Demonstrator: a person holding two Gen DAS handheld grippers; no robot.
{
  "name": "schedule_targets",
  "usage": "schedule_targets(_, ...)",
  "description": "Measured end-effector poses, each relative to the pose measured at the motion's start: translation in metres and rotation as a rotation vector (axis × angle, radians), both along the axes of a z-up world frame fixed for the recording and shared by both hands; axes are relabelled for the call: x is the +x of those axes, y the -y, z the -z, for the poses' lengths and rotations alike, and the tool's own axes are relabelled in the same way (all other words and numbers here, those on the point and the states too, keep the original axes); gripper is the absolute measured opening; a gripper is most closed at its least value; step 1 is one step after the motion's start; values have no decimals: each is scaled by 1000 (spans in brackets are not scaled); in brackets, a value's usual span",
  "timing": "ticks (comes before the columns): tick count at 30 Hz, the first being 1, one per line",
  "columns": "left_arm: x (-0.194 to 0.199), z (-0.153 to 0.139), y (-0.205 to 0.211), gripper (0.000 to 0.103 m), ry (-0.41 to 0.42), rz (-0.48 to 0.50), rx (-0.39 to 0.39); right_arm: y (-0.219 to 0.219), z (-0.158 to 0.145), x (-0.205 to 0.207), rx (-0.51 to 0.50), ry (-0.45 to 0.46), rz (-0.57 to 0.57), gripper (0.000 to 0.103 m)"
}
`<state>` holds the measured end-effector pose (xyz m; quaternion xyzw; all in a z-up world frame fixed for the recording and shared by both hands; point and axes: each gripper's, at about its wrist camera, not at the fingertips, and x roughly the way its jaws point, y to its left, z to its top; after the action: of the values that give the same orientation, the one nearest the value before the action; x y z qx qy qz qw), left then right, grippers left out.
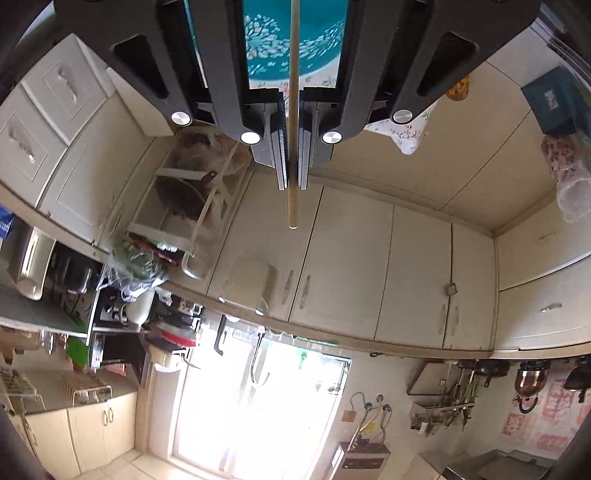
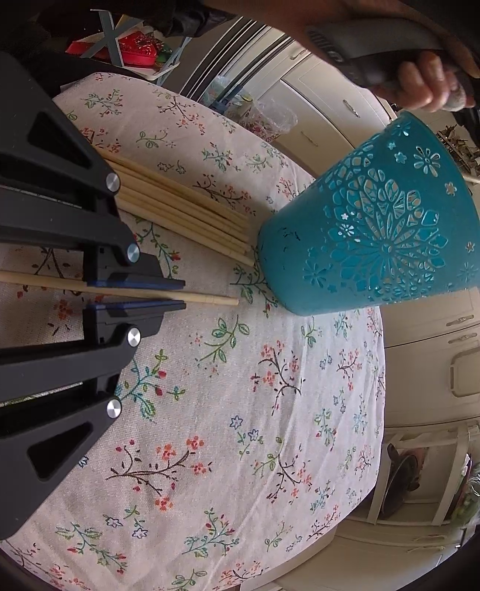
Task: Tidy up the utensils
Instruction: 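Lift the stick with the left tool and drop it into the teal basket, then lift the stick with the right tool and drop it into the teal basket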
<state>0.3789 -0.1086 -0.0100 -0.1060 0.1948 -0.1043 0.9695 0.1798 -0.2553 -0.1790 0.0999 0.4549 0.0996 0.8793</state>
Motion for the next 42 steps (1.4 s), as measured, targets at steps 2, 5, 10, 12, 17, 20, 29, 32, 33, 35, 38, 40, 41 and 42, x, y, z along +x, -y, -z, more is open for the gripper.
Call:
schedule_targets(2, -3, 5, -1, 5, -9, 3, 21, -1, 0, 0, -4, 0, -1, 6)
schedule_targets(5, -3, 15, 0, 5, -35, 9, 49, -1, -1, 0, -4, 1, -2, 6)
schedule_targets(10, -5, 26, 4, 6, -97, 39, 125, -2, -1, 1, -9, -2, -12, 7)
schedule_targets(12, -9, 27, 0, 11, -119, 41, 148, -2, -2, 1, -3, -7, -26, 13)
schedule_targets(17, -39, 15, -33, 47, -101, -22, 127, -5, -3, -1, -20, -8, -66, 20)
schedule_targets(20, -61, 9, -57, 54, -79, -48, 104, -14, -4, -3, -116, 16, -72, 8)
schedule_targets(29, -119, 43, -119, 66, -149, -99, 45, 15, -23, -12, 14, 30, 7, 5)
schedule_targets(32, -130, 73, -125, 67, -200, -111, 85, 42, -57, -22, 220, 108, 53, 5)
schedule_targets(33, -132, 89, -126, 67, -241, -106, 101, 47, -67, -24, 268, 134, 64, 5)
schedule_targets(35, -135, 109, -126, 67, -299, -97, 102, 55, -96, -23, 362, 209, 79, 5)
schedule_targets(38, -140, 127, -122, 67, -342, -82, 107, 50, -144, -6, 406, 346, 65, 5)
schedule_targets(40, -144, 132, -117, 67, -342, -73, 123, 41, -168, 10, 420, 416, 63, 5)
schedule_targets(41, -146, 134, -114, 67, -337, -67, 136, 36, -181, 24, 433, 462, 62, 5)
schedule_targets(42, -148, 135, -112, 67, -333, -64, 143, 32, -188, 35, 437, 491, 65, 5)
